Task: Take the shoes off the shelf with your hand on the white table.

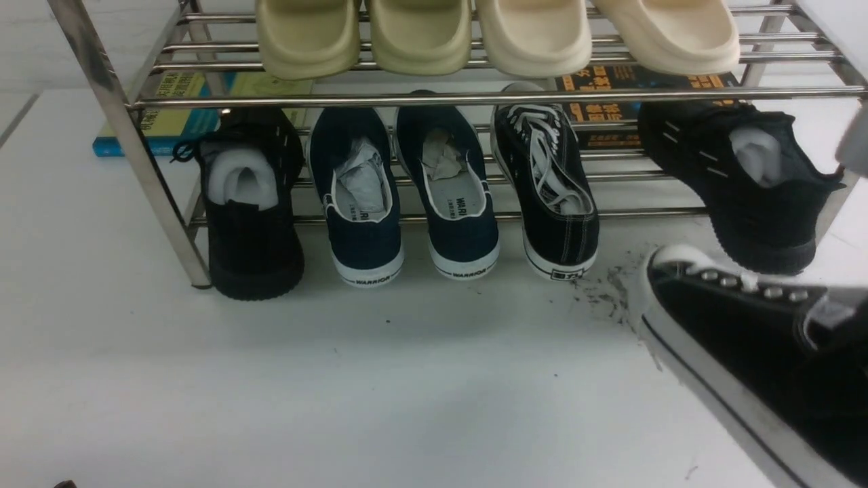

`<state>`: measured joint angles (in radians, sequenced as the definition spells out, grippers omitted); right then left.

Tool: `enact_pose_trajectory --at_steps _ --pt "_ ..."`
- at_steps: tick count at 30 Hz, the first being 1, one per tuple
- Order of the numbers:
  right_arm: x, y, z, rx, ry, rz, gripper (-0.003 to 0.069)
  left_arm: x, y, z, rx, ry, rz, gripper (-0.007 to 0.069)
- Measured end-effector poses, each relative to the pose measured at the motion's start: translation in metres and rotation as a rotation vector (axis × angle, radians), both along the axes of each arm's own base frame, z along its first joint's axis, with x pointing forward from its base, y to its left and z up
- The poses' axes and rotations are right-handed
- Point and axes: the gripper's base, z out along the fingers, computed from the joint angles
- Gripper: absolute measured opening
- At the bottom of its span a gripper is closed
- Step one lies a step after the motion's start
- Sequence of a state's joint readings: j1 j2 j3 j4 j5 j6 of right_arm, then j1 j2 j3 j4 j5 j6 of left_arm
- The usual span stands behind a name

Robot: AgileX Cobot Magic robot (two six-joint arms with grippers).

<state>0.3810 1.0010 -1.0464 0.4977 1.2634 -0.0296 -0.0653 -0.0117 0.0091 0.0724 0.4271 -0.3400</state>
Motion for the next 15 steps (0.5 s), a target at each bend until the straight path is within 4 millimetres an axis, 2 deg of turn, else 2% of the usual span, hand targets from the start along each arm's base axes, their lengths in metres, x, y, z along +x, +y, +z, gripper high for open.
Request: enact_pose_trajectory --at_steps 3,7,11,15 --pt "-0.015 0.003 -0.012 0.037 0.047 0.037 0.0021 0.0 0.0 0.0 0.0 0.0 0.0 0.0239" --pt "-0.024 0.011 -0.018 0.03 0.071 0.103 0.0021 0.0 0.0 0.0 0.0 -0.001 0.0 0.0239" --pt "-0.028 0.036 -0.026 0.015 0.087 0.147 0.0021 0.0 0.0 0.0 0.0 -0.001 0.0 0.0239" --pt "-0.02 0.063 -0.044 -0.064 0.087 0.129 0.0022 0.0 0.0 0.0 0.0 -0.001 0.0 0.0239"
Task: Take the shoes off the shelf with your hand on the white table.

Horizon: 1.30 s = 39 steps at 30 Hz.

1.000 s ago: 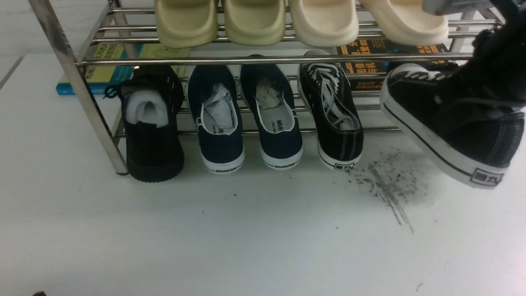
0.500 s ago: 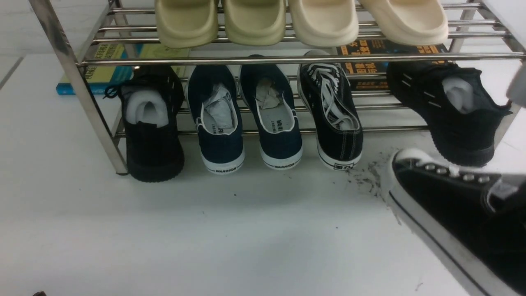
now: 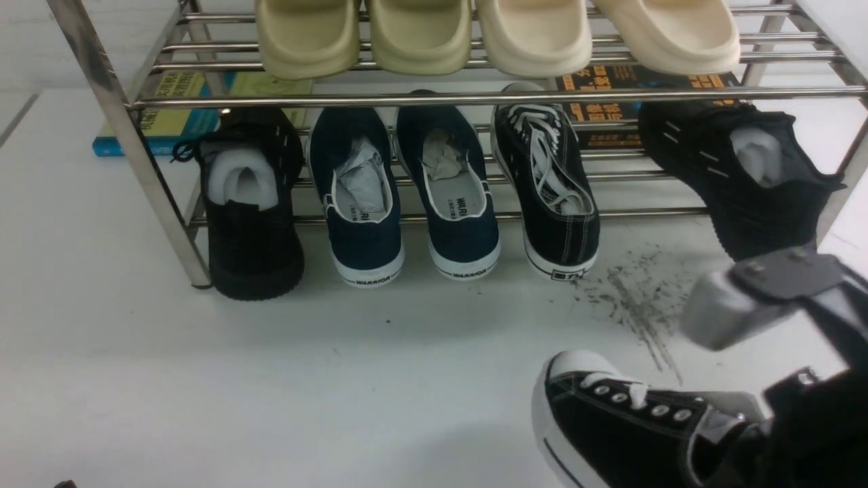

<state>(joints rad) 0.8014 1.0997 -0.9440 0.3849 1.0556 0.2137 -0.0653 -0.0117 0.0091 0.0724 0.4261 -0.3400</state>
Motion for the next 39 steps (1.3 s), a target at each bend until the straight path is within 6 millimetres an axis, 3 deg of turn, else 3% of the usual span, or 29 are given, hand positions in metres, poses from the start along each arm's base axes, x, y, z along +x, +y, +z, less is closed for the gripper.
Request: enact_pose_trajectory --at_steps 5,11,24,39 --pt "0.007 0.029 -0.027 -0.114 0.009 -0.045 0.0023 0.0 0.0 0.0 0.0 0.0 0.0 0.0239" --pt "0.012 0.044 -0.041 -0.138 0.023 -0.091 0.0024 0.0 0.0 0.0 0.0 0.0 0.0 0.0239" --pt "0.025 0.06 -0.021 -0.108 -0.031 -0.088 0.0027 0.0 0.0 0.0 0.0 0.0 0.0 0.0239" --pt "0.059 0.101 -0.089 -0.192 -0.002 -0.233 0.0027 0.0 0.0 0.0 0.0 0.0 0.0 0.0239"
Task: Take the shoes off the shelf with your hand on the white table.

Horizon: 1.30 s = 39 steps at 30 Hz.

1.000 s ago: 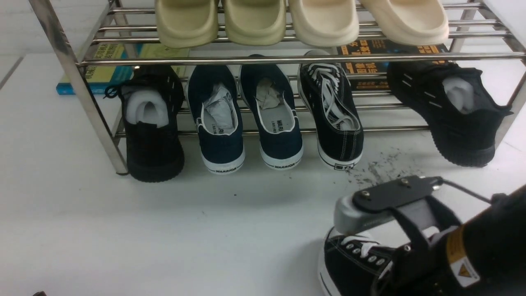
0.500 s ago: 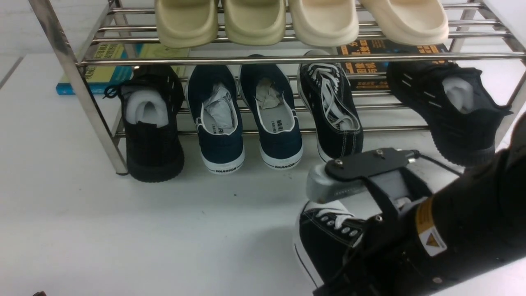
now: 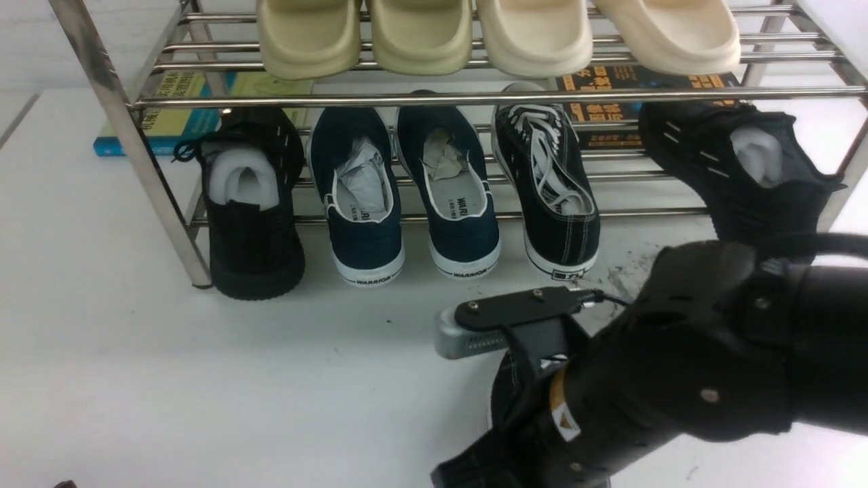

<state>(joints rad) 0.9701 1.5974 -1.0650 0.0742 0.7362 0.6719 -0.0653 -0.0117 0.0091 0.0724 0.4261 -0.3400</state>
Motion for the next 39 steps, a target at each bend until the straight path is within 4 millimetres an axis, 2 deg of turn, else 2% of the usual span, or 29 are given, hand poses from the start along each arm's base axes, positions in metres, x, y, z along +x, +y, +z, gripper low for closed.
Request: enact_pose_trajectory --at_steps 8,15,20,24,28,30,31,32,34,39 --pt "0.021 0.006 -0.026 -0.073 -0.104 -0.098 0.0031 0.0 0.0 0.0 0.0 0.0 0.0 0.0239" --pt "0.022 0.003 -0.032 -0.109 -0.068 -0.186 0.0058 0.0 0.0 0.0 0.0 0.0 0.0 0.0239" --pt "0.015 -0.003 -0.034 -0.201 -0.013 -0.192 0.0153 0.0 0.0 0.0 0.0 0.0 0.0 0.0239" --pt "0.006 -0.002 -0.033 -0.246 0.005 -0.134 0.031 0.0 0.0 0.0 0.0 0.0 0.0 0.0239" --pt "0.002 -0.004 -0.021 -0.263 0.022 -0.109 0.0407 0.0 0.0 0.0 0.0 0.0 0.0 0.0239" --pt "0.002 -0.005 -0.013 -0.259 0.017 -0.096 0.0423 0.0 0.0 0.0 0.0 0.0 0.0 0.0239" --pt "0.001 -0.005 -0.001 -0.254 0.01 -0.079 0.0434 0.0 0.0 0.0 0.0 0.0 0.0 0.0239" --pt "0.001 -0.005 0.003 -0.252 0.008 -0.073 0.0435 0.0 0.0 0.0 0.0 0.0 0.0 0.0239" --pt "-0.002 -0.008 0.029 -0.235 -0.01 -0.026 0.0435 0.0 0.0 0.0 0.0 0.0 0.0 0.0239" --pt "-0.008 -0.021 0.081 -0.204 -0.095 0.08 0.0409 0.0 0.0 0.0 0.0 0.0 0.0 0.0239"
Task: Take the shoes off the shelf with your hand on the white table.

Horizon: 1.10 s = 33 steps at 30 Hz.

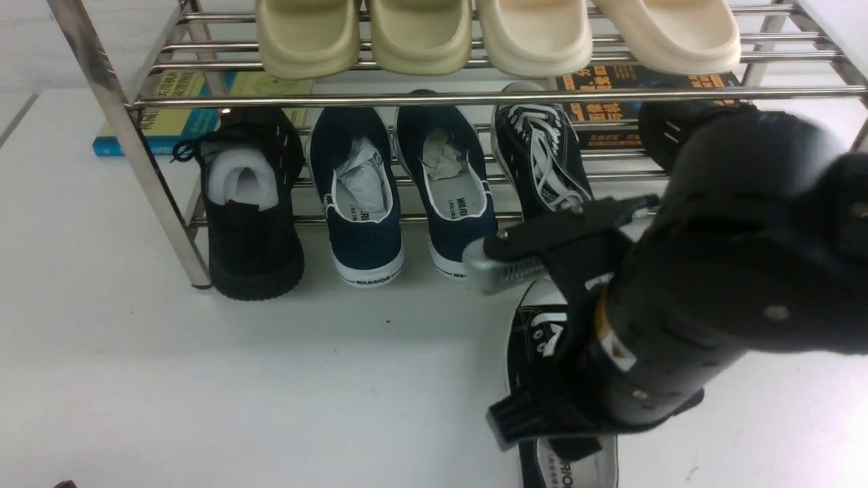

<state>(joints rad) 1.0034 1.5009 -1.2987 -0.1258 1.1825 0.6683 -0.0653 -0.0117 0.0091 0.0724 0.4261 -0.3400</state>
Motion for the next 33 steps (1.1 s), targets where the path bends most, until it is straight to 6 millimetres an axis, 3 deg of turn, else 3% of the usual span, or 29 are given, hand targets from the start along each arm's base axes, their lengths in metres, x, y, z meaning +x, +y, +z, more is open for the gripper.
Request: enact_pose_trajectory --at_steps 3,7,9,10,11,14,21,22,24,28,33 --pt "0.004 -0.007 0.024 0.003 -0.126 0.065 0.0363 0.0 0.0 0.0 0.0 0.0 0.0 0.0239" --pt "0.035 -0.014 0.039 0.065 -0.276 0.011 0.0217 0.0 0.0 0.0 0.0 0.0 0.0 0.0239" --pt "0.057 -0.02 0.042 0.122 -0.317 -0.051 0.0122 0.0 0.0 0.0 0.0 0.0 0.0 0.0239" --pt "0.058 -0.021 0.042 0.121 -0.317 -0.058 0.0122 0.0 0.0 0.0 0.0 0.0 0.0 0.0239" --pt "0.076 -0.025 0.042 0.179 -0.333 -0.107 0.0043 0.0 0.0 0.0 0.0 0.0 0.0 0.0239" --pt "0.103 -0.034 0.036 0.243 -0.329 -0.18 -0.0012 0.0 0.0 0.0 0.0 0.0 0.0 0.0239" --pt "0.138 -0.045 0.015 0.278 -0.317 -0.205 0.0046 0.0 0.0 0.0 0.0 0.0 0.0 0.0239" --pt "0.145 -0.044 0.009 0.284 -0.331 -0.201 0.011 0.0 0.0 0.0 0.0 0.0 0.0 0.0239" --pt "0.149 -0.044 0.006 0.286 -0.335 -0.202 0.0157 0.0 0.0 0.0 0.0 0.0 0.0 0.0239" --pt "0.159 -0.037 -0.007 0.293 -0.346 -0.195 0.0327 0.0 0.0 0.0 0.0 0.0 0.0 0.0239" --pt "0.172 -0.033 -0.027 0.239 -0.372 -0.163 0.0421 0.0 0.0 0.0 0.0 0.0 0.0 0.0239"
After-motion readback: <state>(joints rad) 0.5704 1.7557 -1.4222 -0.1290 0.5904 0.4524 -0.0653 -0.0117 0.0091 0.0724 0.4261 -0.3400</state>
